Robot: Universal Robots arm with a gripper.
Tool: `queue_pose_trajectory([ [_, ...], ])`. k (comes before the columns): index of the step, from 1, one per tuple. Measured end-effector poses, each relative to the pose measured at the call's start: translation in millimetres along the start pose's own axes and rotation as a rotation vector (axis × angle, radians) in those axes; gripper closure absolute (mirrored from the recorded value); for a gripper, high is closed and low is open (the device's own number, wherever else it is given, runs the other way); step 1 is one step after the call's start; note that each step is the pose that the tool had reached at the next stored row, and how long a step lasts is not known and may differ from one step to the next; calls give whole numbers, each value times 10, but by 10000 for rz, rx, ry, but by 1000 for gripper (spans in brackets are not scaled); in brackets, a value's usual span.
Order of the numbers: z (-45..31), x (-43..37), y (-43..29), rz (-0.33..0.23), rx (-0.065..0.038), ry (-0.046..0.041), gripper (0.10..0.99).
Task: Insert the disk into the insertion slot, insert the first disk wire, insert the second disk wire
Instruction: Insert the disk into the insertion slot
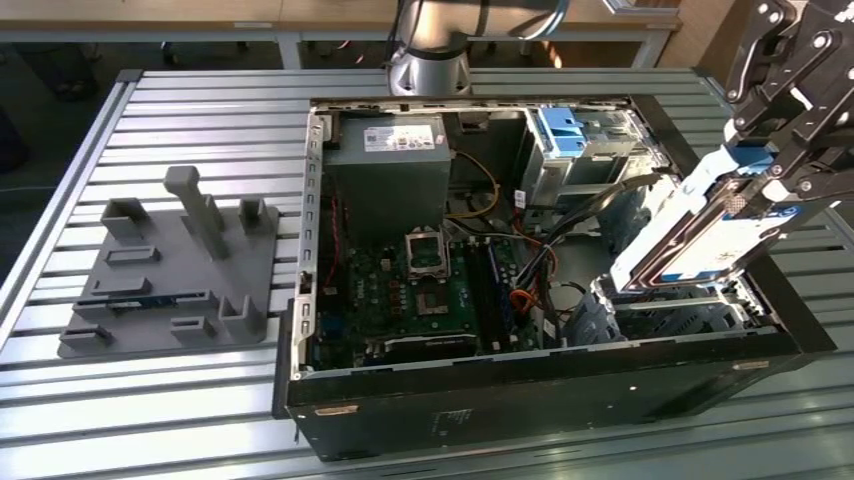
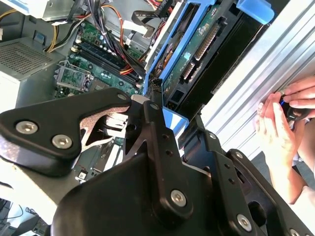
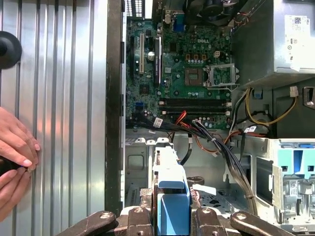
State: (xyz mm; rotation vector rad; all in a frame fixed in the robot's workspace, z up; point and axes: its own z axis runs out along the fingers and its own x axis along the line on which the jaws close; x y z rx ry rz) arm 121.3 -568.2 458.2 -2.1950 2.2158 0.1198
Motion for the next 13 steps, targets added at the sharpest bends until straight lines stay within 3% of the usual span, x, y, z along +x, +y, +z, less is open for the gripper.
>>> queue_pose_trajectory([
  [13,60,7,9,-11,-1,0,722],
])
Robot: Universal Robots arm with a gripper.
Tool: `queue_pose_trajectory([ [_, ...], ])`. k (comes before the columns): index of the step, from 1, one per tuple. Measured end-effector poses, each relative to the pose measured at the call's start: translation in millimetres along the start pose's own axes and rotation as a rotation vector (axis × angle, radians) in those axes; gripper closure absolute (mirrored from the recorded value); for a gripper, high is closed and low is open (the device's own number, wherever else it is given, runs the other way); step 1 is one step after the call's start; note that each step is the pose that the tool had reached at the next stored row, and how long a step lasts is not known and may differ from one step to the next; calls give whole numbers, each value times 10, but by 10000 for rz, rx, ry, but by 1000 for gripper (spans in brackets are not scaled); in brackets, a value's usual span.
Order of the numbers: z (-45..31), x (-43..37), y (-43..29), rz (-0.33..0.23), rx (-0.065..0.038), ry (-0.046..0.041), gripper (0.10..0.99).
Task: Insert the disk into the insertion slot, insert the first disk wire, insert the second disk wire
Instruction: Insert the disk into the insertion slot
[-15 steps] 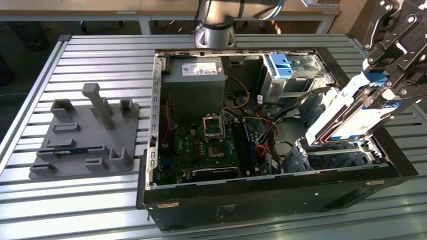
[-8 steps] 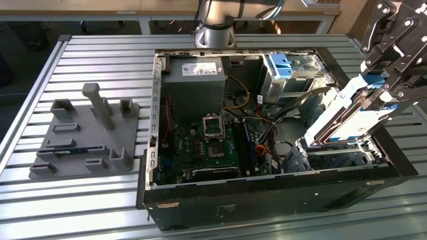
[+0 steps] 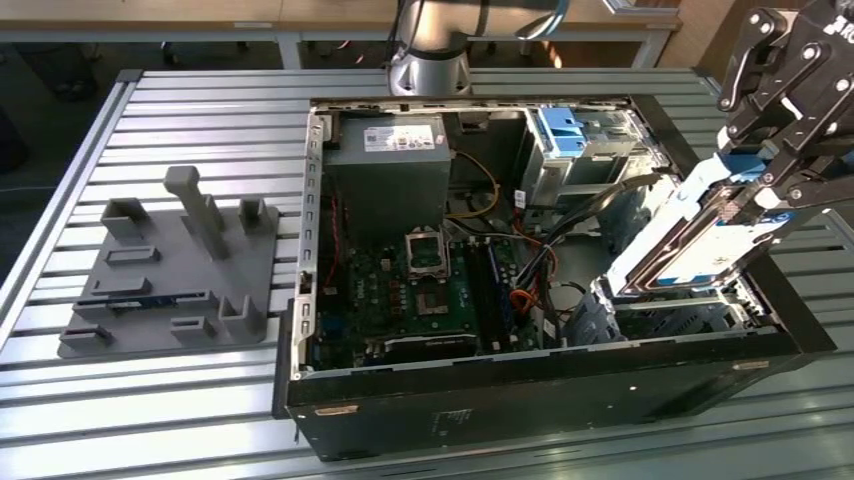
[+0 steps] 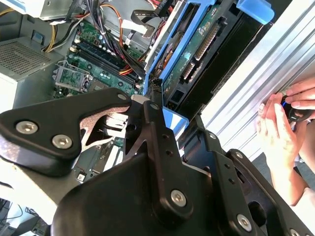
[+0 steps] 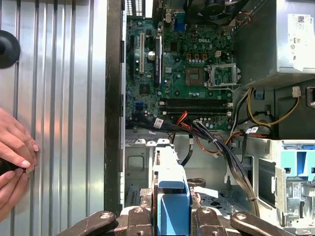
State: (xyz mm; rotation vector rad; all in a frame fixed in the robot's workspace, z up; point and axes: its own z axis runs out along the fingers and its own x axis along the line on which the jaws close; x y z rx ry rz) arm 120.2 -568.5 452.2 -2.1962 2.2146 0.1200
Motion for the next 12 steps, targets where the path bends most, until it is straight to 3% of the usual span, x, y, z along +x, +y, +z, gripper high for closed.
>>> queue_pose_trajectory([
  [12,60,4,-2,-3,0,0,722],
])
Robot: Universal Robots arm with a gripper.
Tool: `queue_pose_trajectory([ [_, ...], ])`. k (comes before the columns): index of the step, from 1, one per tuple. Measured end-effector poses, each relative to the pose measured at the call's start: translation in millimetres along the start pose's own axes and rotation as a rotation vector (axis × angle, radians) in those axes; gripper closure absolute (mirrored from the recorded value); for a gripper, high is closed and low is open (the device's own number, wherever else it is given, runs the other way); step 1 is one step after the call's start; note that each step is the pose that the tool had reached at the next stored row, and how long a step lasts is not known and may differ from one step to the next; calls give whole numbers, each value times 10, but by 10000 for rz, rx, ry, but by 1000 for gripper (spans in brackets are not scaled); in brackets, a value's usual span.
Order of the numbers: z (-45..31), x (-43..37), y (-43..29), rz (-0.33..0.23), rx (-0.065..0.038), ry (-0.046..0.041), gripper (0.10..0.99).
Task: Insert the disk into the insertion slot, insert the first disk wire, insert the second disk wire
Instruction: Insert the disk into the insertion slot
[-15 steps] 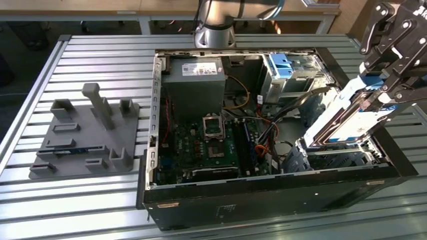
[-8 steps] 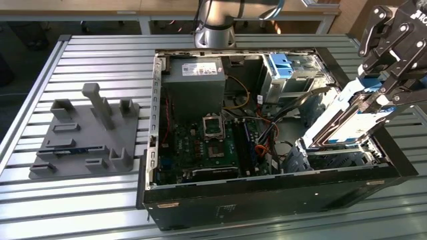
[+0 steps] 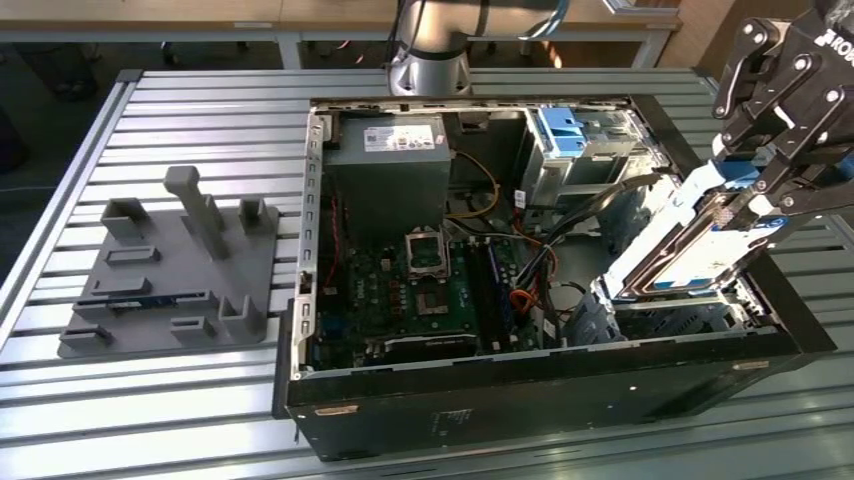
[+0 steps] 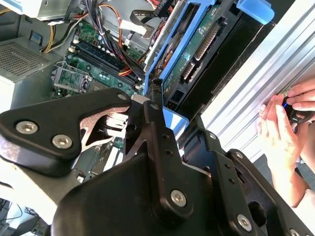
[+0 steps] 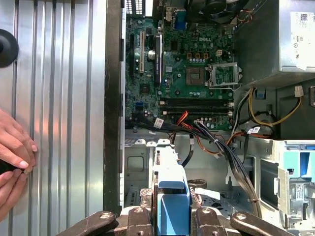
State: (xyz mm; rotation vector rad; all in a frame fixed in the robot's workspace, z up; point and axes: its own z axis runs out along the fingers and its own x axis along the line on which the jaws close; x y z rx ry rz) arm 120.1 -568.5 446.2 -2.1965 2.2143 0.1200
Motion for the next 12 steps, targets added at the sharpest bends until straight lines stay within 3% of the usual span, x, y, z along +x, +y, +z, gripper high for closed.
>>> queue_pose_trajectory([
  [12,82,6,1,-3,0,0,722],
])
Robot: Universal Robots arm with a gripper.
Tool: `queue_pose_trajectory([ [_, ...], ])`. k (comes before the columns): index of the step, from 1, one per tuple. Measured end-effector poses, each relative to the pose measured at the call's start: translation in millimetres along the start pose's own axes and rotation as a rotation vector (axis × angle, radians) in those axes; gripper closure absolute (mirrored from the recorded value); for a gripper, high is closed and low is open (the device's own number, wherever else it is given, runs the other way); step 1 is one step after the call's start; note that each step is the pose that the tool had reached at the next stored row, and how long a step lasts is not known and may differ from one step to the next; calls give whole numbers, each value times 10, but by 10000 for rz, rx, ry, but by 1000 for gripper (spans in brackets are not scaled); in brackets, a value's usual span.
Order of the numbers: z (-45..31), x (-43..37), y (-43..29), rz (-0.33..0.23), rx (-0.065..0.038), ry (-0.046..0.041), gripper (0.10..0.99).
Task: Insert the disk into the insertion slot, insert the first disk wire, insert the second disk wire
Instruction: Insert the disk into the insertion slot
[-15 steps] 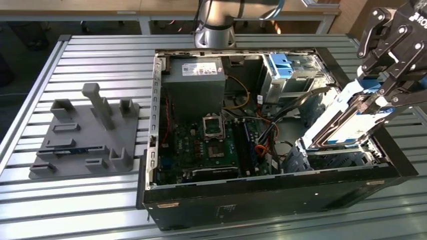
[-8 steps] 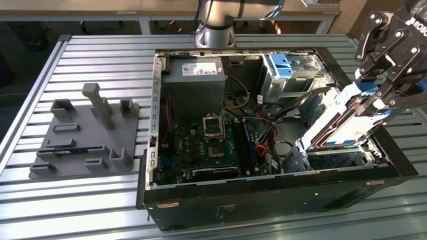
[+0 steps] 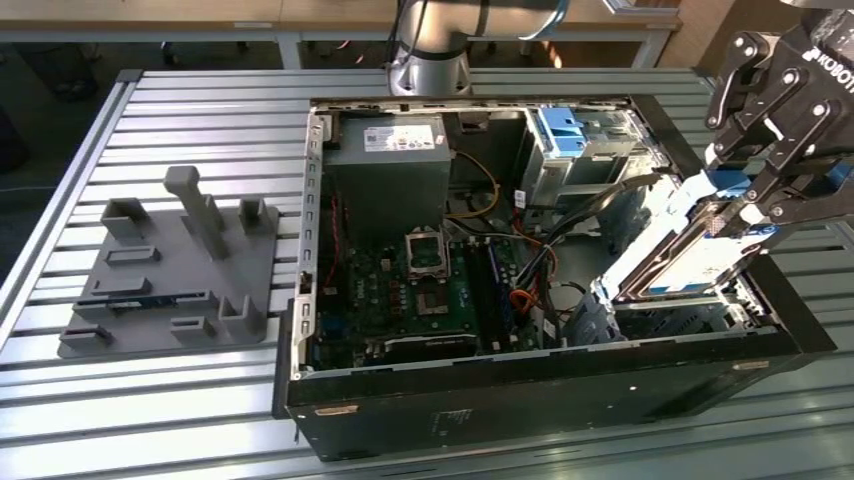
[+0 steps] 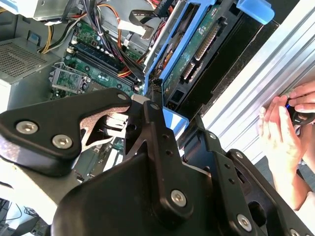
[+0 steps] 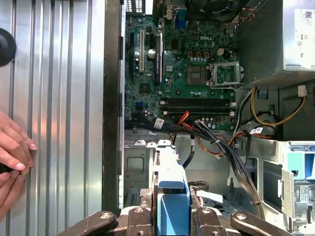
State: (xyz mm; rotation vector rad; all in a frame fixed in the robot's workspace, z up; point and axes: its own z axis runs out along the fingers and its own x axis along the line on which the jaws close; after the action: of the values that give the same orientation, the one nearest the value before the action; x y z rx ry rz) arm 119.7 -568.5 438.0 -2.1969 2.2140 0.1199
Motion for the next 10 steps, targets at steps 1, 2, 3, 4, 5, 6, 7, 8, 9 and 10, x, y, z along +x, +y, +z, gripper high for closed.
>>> queue_pose_trajectory([
  [1,9,1,0,-1,0,0,722],
  [2,19,1,-1,-3,0,0,722],
  [3,29,2,-1,-4,0,-1,722],
  [4,40,3,-1,-5,0,0,722],
  [5,50,3,-2,-6,0,0,722],
  [6,61,4,-2,-8,0,0,722],
  [7,72,5,-3,-8,0,0,722],
  [8,84,6,-3,-9,0,0,722],
  [9,95,7,-4,-9,-1,1,722],
  [10,108,8,-4,-10,-1,1,722],
])
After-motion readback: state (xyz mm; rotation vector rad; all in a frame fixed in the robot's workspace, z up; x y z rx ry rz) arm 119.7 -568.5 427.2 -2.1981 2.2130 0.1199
